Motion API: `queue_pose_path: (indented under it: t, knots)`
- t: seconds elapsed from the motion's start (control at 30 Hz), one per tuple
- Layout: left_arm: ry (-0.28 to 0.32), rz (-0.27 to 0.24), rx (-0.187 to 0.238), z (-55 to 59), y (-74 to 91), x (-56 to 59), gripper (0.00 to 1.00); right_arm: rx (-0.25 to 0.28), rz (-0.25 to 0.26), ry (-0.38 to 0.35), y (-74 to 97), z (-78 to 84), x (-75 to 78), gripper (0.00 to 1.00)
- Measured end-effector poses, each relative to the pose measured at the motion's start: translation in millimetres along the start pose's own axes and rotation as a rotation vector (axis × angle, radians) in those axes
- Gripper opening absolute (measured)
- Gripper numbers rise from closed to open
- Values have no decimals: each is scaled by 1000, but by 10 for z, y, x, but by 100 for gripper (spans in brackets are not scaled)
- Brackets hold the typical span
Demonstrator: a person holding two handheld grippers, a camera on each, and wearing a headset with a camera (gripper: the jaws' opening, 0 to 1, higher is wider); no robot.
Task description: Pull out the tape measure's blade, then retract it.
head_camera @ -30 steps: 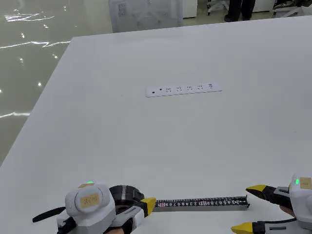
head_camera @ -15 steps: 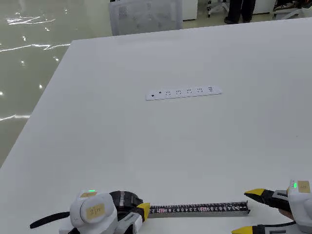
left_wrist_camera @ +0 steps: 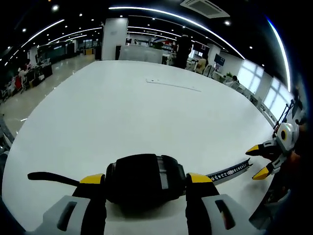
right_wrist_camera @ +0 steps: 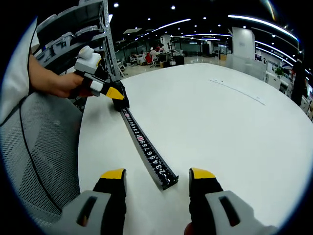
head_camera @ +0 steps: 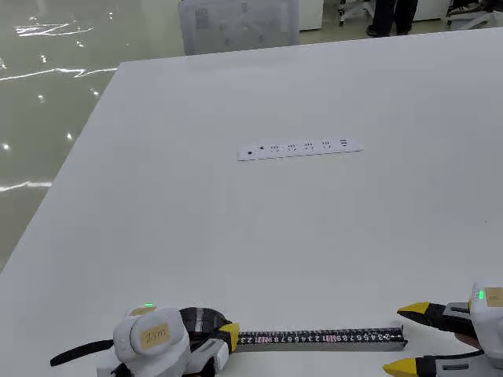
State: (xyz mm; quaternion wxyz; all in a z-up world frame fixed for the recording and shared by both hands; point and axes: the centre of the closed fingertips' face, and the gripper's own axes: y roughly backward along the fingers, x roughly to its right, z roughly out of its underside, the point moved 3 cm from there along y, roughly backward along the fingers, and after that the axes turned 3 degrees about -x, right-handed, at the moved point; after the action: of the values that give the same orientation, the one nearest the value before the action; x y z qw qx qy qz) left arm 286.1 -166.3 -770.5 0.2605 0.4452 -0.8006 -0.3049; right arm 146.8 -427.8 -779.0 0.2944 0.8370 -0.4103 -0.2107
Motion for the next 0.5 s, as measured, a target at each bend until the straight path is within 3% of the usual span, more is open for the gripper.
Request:
queue_pose_path:
  t: [0.5]
  knots:
    - [-25,0,-18,12,-3,2,63,-7,-22,18,-27,56,109,42]
